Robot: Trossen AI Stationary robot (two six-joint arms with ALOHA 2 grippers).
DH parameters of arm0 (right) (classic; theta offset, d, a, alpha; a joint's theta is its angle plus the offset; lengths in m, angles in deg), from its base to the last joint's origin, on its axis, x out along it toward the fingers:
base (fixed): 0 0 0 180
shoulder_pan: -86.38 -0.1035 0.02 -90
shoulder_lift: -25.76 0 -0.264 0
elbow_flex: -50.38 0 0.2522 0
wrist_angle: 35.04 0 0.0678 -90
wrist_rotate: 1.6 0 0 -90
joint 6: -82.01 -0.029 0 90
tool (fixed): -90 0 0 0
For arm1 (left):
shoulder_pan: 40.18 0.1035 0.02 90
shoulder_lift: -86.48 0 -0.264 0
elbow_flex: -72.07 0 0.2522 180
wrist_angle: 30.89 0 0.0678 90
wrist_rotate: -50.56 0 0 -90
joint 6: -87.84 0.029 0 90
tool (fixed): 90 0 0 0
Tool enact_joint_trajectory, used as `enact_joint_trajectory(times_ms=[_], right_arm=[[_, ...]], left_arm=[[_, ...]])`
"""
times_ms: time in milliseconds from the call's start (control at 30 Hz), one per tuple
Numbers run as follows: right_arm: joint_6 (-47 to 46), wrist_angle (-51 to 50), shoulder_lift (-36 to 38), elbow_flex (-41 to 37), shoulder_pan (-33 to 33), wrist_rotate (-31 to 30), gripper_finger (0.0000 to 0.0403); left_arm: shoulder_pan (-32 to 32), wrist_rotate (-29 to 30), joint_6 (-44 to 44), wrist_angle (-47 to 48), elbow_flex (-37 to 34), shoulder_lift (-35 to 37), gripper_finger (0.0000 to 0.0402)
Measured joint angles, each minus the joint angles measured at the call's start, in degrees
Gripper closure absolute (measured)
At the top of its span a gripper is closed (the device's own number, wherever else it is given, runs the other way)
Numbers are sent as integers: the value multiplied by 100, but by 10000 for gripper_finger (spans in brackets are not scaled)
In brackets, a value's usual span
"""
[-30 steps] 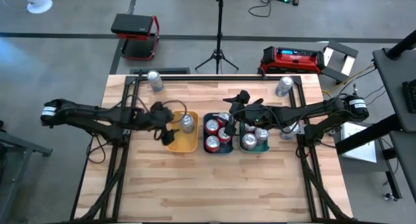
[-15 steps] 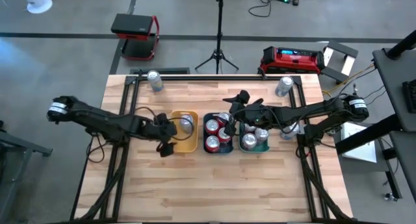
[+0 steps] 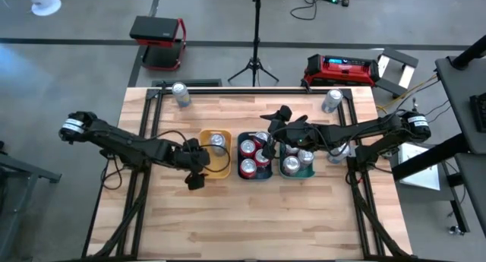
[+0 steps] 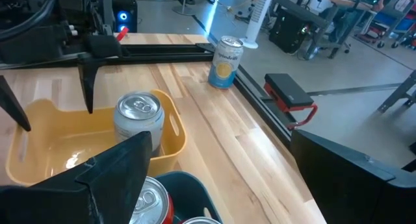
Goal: Sort soda cans
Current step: Put the top right blue-white soda can into the yellow bin
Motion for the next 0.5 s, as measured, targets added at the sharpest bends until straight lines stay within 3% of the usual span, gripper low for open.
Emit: enact_joint_trajectory(times_ms=[500], right_arm=[[-103, -15, 0, 0, 0, 0, 39]], left_arm=[[-2, -38, -101, 11, 0, 23, 71]])
